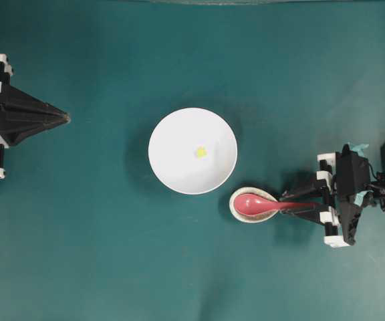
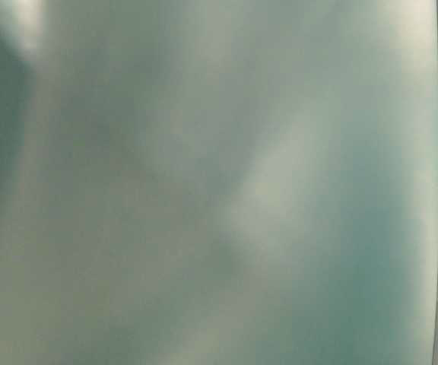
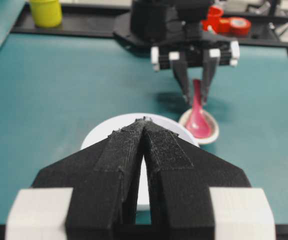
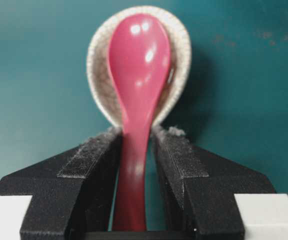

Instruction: Scoop the yellow hexagonal prism block from the bowl with a spoon using the right arm.

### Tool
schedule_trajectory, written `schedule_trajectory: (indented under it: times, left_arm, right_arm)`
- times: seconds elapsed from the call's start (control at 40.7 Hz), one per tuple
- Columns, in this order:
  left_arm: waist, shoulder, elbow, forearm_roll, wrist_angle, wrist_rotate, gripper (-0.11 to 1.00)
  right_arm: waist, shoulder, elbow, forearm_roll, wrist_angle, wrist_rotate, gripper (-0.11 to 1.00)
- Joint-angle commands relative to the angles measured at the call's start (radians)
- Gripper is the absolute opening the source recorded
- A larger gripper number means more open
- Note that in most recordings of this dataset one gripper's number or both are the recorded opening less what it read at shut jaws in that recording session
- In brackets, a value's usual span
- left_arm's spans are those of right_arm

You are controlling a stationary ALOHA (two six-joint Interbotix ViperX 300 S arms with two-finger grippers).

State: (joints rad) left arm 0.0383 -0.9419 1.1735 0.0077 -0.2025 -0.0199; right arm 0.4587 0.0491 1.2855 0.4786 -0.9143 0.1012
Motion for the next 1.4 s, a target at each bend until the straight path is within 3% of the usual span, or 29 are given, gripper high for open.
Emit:
schedule_trajectory:
  times: [0.0, 1.179, 1.376]
  left_arm:
    - [0.003, 0.008, -0.023, 0.003, -0.011, 0.002, 0.00]
    - [0.003, 0.008, -0.021, 0.003, -0.011, 0.002, 0.00]
    - [0.003, 0.008, -0.021, 0.003, -0.011, 0.002, 0.00]
  right_arm:
    - [0.003, -0.006, -0.005, 0.003, -0.005, -0.002, 0.38]
    - [0.003, 0.003, -0.012, -0.002, 0.008, -0.026, 0.38]
    - [0.003, 0.003, -0.014, -0.002, 0.008, -0.058, 0.38]
